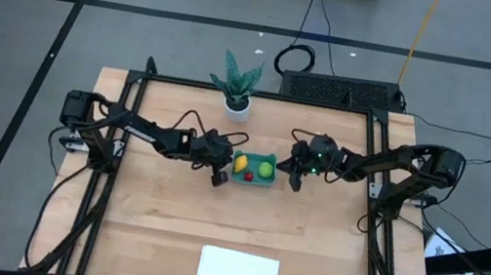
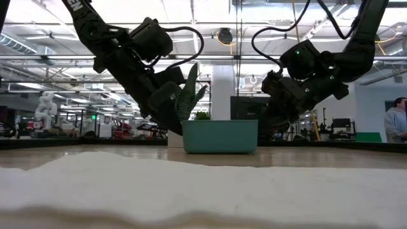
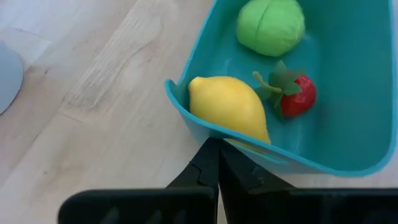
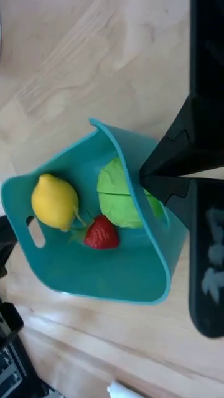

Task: Pick and placing Produce into tupperware
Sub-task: Adjust the green bin

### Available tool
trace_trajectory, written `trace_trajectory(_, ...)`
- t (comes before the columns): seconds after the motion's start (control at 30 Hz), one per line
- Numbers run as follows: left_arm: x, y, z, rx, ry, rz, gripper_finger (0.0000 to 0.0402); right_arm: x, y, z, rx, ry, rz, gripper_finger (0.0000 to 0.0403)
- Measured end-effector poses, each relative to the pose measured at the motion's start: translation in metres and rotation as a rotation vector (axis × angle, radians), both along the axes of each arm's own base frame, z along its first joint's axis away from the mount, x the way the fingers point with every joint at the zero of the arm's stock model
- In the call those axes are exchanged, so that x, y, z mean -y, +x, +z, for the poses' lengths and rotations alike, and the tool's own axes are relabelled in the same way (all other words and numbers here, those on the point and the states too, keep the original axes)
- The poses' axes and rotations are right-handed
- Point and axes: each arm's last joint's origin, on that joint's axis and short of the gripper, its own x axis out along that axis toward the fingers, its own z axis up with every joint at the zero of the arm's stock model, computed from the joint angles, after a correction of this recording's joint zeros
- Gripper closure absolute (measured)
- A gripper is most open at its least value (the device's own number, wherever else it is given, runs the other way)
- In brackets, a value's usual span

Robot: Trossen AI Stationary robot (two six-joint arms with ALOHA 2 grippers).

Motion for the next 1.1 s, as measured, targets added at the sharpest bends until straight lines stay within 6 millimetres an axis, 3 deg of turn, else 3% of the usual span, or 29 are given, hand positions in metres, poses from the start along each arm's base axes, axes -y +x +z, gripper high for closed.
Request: trace_trajectory(1.1, 0.0016, 0.0001, 0.0001, -0.007, 0.017, 0.001, 0.0401, -0.0010, 0.0003, -0.0004, -0.012, 0.006, 0.006, 0.0403)
